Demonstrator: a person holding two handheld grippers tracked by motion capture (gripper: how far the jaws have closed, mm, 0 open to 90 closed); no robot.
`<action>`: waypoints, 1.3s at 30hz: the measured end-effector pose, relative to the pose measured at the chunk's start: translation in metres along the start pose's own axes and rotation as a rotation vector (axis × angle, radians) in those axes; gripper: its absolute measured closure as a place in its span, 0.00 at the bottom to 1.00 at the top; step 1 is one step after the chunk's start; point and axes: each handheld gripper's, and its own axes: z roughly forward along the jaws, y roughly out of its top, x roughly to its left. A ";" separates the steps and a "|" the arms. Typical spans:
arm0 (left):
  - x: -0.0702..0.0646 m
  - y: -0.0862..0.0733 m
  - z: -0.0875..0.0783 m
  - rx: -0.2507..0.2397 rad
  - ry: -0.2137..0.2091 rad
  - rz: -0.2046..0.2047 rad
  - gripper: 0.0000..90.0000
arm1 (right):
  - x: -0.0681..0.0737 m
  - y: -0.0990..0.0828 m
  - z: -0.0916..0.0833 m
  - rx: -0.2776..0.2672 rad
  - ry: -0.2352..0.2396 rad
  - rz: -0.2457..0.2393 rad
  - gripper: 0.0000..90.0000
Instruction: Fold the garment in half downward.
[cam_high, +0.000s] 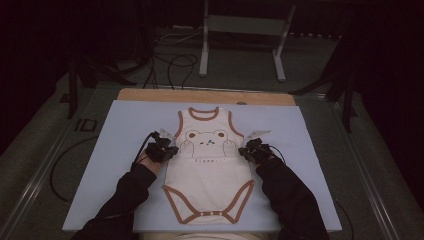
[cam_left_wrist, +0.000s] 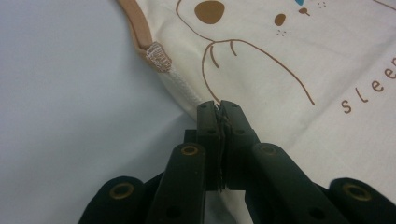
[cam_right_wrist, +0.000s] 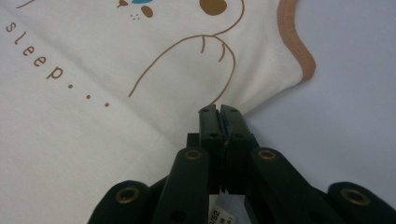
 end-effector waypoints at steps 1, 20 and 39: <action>0.001 0.000 0.000 -0.002 -0.003 -0.006 0.99 | 0.000 0.000 0.000 -0.004 -0.002 0.000 0.99; 0.007 0.003 -0.020 -0.063 -0.049 -0.019 0.99 | -0.001 0.007 -0.021 -0.076 0.022 0.022 1.00; 0.005 0.007 -0.040 -0.082 -0.128 -0.006 0.99 | 0.006 0.011 -0.048 -0.121 0.047 0.002 1.00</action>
